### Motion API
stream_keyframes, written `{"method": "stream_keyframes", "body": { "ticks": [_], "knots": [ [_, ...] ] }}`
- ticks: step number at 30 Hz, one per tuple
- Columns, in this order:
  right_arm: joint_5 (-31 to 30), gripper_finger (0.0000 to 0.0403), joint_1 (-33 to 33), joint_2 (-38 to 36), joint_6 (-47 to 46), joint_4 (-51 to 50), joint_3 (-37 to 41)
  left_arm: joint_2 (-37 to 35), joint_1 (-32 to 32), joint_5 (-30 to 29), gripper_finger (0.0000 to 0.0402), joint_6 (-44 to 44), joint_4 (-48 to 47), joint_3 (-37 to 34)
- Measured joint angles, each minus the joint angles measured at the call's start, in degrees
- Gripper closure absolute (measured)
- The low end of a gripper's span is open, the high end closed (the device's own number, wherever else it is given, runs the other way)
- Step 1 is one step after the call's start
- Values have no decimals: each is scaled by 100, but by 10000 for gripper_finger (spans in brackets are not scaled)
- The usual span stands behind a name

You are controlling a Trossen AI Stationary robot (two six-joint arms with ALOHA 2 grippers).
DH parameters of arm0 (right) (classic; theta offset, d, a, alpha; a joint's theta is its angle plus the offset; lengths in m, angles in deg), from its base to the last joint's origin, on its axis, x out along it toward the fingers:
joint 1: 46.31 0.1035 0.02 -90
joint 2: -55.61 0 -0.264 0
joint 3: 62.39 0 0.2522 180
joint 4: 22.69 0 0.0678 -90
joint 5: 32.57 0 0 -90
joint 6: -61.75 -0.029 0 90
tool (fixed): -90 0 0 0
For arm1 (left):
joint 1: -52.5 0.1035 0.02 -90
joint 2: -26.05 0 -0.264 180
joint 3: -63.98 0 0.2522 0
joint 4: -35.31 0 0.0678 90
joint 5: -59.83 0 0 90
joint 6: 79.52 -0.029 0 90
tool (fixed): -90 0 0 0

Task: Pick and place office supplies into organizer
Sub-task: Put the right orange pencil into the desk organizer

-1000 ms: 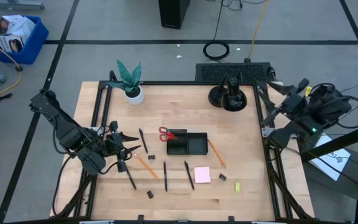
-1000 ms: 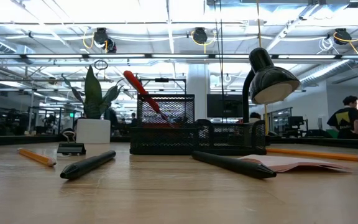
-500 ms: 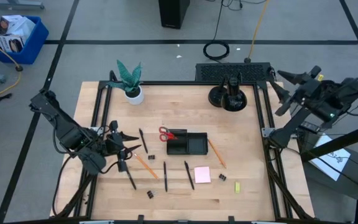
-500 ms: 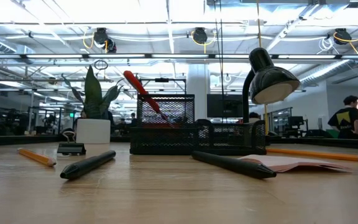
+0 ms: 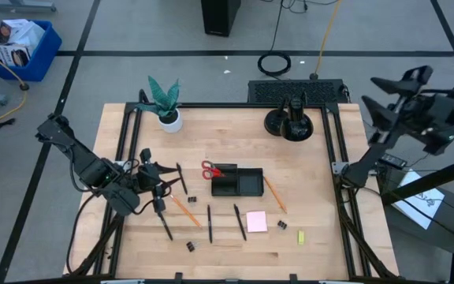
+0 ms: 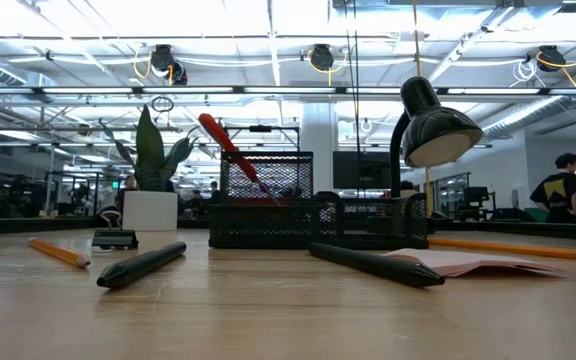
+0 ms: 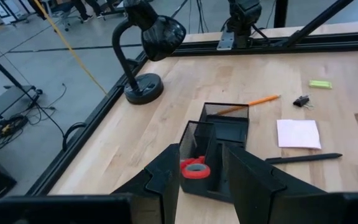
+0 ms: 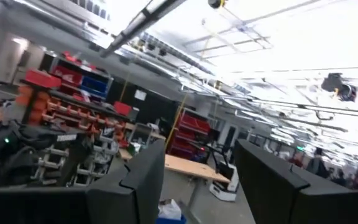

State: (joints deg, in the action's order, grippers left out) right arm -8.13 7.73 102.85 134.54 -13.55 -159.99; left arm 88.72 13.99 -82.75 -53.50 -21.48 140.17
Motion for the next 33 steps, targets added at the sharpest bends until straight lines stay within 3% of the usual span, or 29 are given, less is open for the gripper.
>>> {"method": "stream_keyframes", "body": {
  "ticks": [8, 11, 21, 33],
  "knots": [
    [-77, 216, 810, 157, -665, -1641, -657, 0, -2, 3, 275, 24, 0, 0],
    [-470, 216, 1127, 171, -1079, -2046, -757, 0, -2, 5, 275, 78, 0, 0],
    [-2350, 216, 2044, 370, -2216, -2151, -760, 0, -2, 5, 275, 103, 0, 0],
    [-2444, 216, 2221, 405, -3640, -2082, -120, 0, -2, 5, 275, 105, 0, 0]
  ]
}}
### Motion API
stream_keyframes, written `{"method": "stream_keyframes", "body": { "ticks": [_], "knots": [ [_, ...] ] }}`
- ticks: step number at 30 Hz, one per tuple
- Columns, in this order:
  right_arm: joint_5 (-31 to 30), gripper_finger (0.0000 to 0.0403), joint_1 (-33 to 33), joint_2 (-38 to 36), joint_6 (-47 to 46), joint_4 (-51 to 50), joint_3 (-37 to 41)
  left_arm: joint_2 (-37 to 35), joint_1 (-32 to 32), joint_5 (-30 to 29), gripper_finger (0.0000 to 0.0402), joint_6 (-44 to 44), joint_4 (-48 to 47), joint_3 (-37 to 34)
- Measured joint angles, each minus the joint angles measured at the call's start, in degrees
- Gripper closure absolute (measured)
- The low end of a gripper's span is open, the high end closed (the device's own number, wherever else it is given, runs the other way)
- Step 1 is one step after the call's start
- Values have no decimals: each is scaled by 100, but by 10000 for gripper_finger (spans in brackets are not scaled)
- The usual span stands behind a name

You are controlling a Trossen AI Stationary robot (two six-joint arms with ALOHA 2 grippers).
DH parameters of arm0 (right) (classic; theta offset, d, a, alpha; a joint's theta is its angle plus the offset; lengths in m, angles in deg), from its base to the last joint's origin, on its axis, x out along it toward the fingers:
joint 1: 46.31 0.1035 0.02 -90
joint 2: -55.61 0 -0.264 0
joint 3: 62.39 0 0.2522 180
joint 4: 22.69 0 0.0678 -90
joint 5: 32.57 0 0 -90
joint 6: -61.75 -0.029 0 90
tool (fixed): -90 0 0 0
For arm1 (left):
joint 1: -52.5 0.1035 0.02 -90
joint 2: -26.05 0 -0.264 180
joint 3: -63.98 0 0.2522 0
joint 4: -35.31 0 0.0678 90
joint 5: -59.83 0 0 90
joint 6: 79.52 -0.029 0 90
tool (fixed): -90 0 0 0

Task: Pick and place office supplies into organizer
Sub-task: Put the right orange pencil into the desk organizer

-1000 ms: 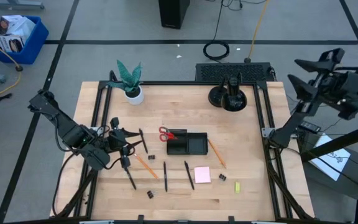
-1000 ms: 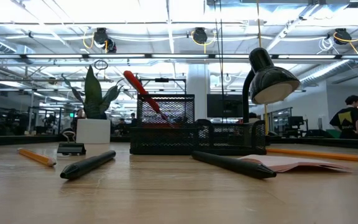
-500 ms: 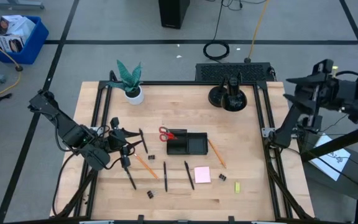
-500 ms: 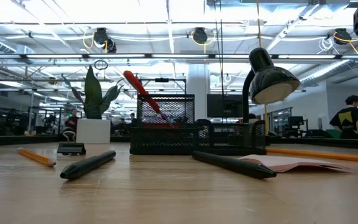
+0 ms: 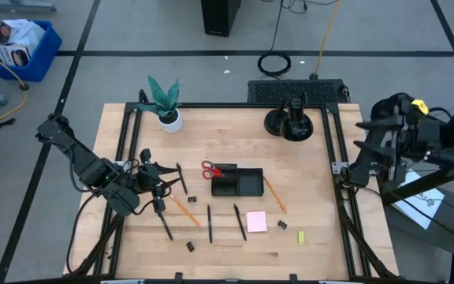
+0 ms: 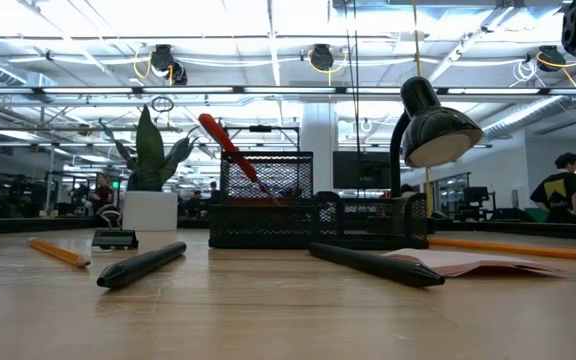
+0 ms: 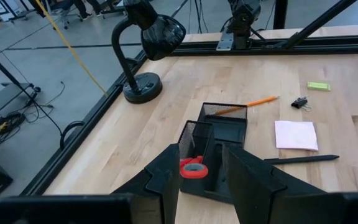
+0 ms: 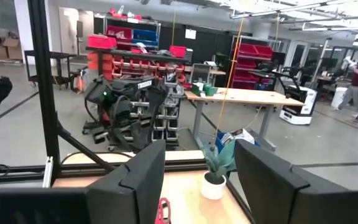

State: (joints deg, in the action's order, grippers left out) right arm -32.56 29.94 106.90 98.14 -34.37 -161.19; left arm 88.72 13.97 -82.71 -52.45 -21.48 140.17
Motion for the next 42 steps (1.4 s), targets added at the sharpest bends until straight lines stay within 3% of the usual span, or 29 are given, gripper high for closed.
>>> {"method": "stream_keyframes", "body": {
  "ticks": [7, 11, 21, 29, 42],
  "knots": [
    [6, 216, -90, -59, -447, 100, 610, 0, 0, 17, 275, 13, 0, 0],
    [2, 216, -328, -275, -83, 764, 1037, 0, 0, 22, 275, 25, 0, -1],
    [0, 216, -726, -1074, 1306, 3533, 2972, 0, 0, 20, 275, 157, 2, 0],
    [-2, 216, -515, -903, 2439, 6267, 4231, 0, 0, 17, 275, 175, 3, 0],
    [0, 216, -321, 92, 1903, 6435, 4438, 0, 0, 11, 275, 179, 94, -2]
  ]
}}
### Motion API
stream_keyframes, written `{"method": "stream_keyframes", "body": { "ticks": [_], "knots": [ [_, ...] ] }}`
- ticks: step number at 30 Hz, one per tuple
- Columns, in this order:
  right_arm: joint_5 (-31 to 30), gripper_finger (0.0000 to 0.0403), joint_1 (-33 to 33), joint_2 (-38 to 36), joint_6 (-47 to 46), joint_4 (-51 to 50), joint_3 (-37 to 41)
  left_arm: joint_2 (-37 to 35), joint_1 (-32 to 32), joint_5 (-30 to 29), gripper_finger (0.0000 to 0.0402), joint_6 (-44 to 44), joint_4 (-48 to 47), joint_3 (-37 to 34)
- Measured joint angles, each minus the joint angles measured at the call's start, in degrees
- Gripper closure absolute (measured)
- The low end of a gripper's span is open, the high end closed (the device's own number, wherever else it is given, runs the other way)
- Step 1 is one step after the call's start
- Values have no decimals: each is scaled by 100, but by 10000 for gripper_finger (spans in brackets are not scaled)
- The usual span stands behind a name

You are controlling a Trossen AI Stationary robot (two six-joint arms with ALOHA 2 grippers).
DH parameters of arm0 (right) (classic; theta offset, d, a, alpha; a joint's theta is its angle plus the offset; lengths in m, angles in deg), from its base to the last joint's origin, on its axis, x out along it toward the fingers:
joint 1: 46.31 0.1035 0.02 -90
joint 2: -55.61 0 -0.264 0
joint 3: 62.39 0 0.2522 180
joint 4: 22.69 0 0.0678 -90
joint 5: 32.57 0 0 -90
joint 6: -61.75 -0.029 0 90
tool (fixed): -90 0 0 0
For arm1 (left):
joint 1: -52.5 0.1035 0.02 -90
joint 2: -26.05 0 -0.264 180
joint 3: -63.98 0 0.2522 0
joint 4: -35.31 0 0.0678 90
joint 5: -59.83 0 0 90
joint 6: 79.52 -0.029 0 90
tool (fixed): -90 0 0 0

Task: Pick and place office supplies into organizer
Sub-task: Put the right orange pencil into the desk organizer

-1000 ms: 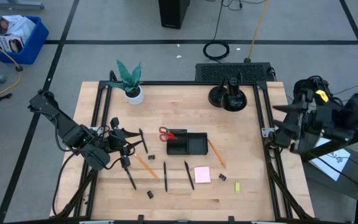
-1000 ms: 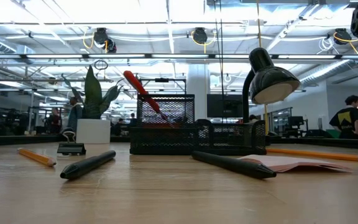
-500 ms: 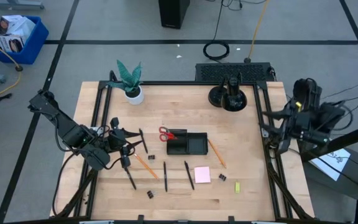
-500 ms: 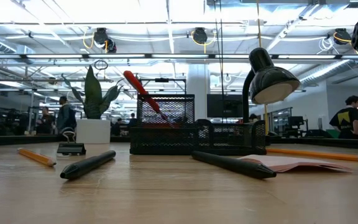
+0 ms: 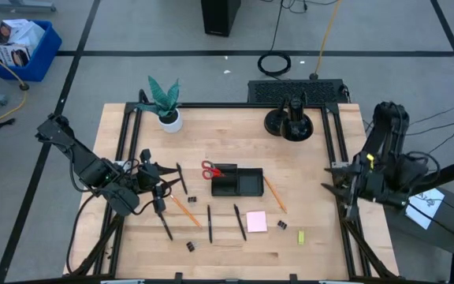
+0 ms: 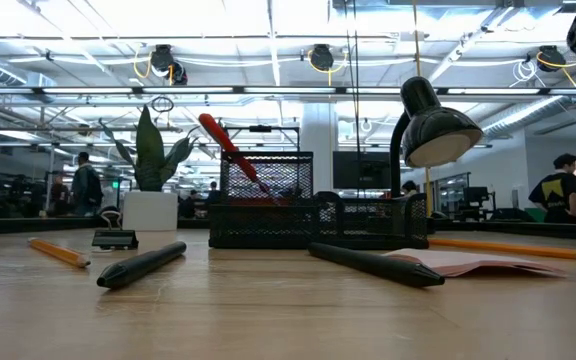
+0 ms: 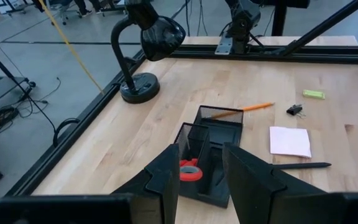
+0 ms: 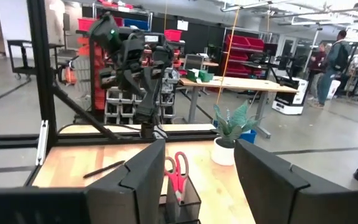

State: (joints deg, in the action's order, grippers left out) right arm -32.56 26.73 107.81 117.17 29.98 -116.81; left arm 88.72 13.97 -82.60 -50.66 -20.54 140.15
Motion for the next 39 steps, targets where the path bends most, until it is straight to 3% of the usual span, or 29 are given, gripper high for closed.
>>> {"method": "stream_keyframes", "body": {
  "ticks": [10, 19, 29, 39],
  "knots": [
    [2, 216, -166, 1137, -793, -3, 0, 0, 0, 2, 275, -13, 27, 2],
    [0, 216, -828, 1981, -1125, 0, 0, 0, 0, 51, 275, 31, 42, 2],
    [2, 216, -1636, 2710, -1357, -5, 0, 0, -2, 140, 275, 90, 39, 2],
    [2, 216, -1559, 2942, -1688, 109, -9, 0, -2, 150, 275, 171, 39, 2]
  ]
}}
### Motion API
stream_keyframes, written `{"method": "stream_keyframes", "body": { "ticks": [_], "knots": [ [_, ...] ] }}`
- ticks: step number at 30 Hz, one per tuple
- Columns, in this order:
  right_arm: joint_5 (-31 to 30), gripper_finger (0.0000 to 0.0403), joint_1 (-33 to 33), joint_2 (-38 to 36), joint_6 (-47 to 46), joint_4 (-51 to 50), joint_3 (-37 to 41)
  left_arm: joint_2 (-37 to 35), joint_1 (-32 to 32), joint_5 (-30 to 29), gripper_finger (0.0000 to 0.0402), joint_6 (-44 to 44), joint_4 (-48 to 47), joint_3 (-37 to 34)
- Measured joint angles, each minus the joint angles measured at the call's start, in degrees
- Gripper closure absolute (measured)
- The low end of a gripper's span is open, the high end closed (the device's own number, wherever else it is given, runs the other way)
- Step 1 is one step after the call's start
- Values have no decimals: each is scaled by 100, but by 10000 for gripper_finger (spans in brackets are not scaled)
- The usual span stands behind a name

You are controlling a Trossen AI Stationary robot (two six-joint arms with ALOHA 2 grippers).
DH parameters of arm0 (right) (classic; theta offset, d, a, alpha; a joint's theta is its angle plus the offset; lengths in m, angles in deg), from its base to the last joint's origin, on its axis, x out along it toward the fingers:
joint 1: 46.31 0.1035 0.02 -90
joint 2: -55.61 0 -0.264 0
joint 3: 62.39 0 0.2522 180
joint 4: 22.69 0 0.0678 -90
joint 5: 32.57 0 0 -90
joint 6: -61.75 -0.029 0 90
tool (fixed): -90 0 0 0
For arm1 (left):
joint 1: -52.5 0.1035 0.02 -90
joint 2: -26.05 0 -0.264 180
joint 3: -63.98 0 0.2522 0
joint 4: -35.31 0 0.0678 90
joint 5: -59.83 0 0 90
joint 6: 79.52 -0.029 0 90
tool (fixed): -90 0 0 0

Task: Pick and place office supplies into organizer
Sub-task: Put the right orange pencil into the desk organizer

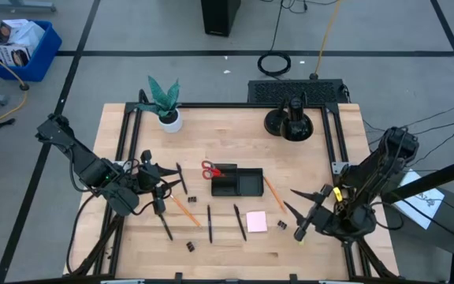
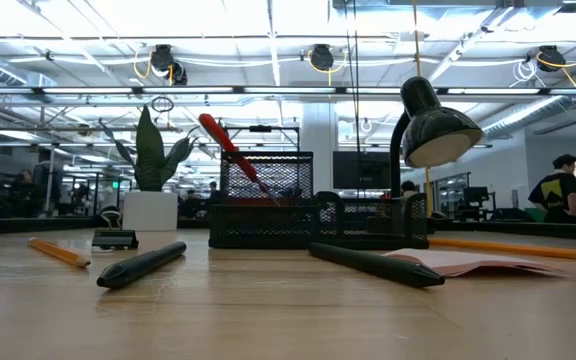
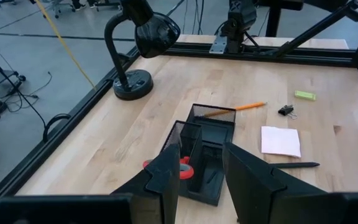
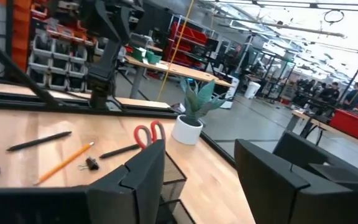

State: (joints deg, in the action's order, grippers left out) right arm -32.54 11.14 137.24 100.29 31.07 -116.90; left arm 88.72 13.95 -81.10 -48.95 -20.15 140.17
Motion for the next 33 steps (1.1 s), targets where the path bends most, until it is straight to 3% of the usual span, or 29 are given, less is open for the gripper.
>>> {"method": "stream_keyframes", "body": {
  "ticks": [10, 17, 22, 33],
  "knots": [
    [2, 215, 28, 105, -79, 2, 0, 0, 0, 7, 275, 20, 0, 0],
    [4, 216, -554, 103, 1904, 72, -629, 0, -4, 9, 275, 57, 0, 0],
    [-4, 216, -1093, -26, 2074, -1112, -1110, 0, -41, 15, 275, 94, -6, -2],
    [9, 216, -1767, -24, 2226, -1859, -1473, 2, -79, 200, 275, 18, -7, -2]
  ]
}}
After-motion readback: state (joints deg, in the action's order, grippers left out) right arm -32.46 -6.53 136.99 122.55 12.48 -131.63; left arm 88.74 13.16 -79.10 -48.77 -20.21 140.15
